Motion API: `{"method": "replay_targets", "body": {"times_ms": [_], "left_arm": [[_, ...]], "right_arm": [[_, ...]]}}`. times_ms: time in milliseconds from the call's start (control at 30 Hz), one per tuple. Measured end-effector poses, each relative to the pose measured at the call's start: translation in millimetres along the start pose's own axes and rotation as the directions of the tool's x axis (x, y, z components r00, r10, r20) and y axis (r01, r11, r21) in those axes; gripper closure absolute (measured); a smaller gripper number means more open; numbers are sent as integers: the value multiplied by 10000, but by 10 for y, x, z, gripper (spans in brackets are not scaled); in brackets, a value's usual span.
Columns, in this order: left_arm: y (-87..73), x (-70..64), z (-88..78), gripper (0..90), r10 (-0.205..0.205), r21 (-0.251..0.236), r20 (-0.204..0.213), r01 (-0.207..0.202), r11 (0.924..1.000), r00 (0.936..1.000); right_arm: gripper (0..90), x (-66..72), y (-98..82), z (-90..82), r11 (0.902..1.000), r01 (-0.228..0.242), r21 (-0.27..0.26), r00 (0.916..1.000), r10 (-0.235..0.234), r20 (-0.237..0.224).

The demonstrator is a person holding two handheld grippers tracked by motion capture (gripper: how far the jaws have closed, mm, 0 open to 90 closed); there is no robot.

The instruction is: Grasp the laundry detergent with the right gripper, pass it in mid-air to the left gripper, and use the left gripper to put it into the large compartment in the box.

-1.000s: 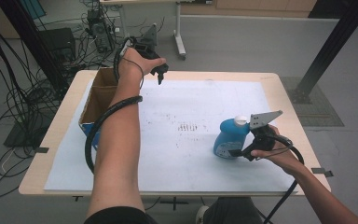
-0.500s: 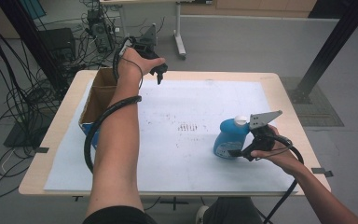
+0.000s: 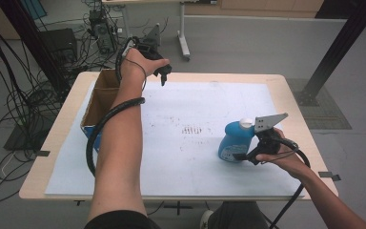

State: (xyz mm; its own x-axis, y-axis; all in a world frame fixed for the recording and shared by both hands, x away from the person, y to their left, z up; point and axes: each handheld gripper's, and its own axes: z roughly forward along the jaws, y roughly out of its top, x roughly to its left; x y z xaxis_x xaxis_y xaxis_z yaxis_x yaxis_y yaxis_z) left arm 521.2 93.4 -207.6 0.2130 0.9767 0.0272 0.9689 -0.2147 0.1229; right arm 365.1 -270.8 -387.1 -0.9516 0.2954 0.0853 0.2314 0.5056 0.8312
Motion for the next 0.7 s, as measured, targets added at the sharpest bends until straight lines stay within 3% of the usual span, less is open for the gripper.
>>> {"method": "replay_targets", "body": {"times_ms": [700], "left_arm": [[-10,3,-40,58,-9,-69,18,9,10000,10000]], "right_arm": [[18,13,9,1,9999,102,-48,9999,-102,22]]}}
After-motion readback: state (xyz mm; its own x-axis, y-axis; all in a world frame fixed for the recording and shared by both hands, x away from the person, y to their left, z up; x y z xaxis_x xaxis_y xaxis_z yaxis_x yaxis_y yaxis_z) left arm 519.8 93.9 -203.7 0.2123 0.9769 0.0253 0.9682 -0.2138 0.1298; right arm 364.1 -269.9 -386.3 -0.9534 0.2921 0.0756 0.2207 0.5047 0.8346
